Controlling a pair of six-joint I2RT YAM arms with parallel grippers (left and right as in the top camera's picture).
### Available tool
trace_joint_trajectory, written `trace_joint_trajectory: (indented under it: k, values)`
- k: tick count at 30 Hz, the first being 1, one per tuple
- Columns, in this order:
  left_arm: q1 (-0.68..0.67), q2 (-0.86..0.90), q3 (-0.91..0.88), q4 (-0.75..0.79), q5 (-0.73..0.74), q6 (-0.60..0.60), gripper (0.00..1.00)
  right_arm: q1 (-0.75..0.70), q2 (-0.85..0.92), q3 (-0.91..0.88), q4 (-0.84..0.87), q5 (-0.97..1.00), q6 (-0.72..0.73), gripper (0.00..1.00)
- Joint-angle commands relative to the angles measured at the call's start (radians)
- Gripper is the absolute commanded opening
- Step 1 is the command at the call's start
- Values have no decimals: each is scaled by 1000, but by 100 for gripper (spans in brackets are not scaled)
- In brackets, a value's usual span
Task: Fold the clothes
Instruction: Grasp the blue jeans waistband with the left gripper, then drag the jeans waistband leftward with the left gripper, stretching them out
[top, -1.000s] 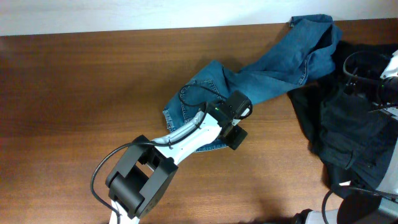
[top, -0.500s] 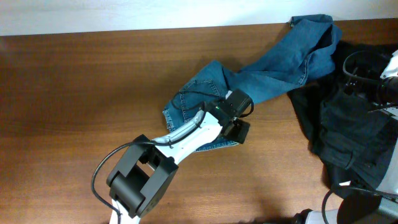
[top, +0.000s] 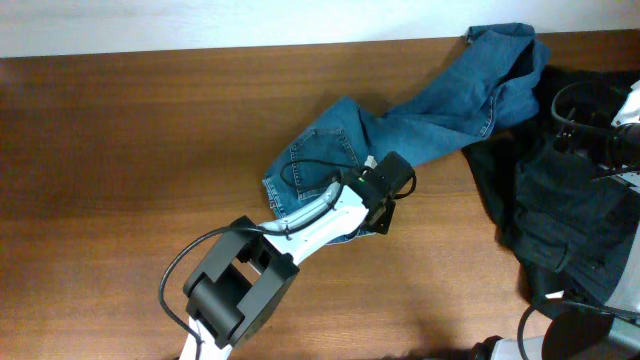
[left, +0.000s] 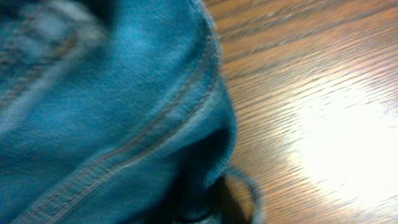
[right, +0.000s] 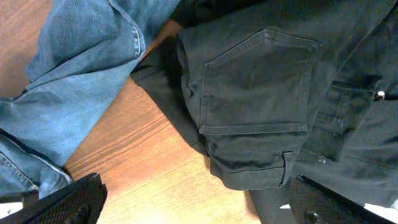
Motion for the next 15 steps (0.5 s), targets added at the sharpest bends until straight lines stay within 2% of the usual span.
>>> trace_joint_trajectory:
  k: [1,4,5,10,15]
  values:
    - [8,-5,95,-130,-259,63,0,-3,-22,19,1,-9,9,99]
    - [28,-52,196,-274,-496,63,0,-3,-22,19,1,-9,8,98]
    - [42,-69,223,-303,-525,63,0,-3,-22,19,1,-9,8,99]
    - [216,-196,305,-352,-535,69,0,-3,-22,19,0,-9,8,99]
    - [524,-293,305,-346,-483,69,0,-3,-22,19,0,-9,8,99]
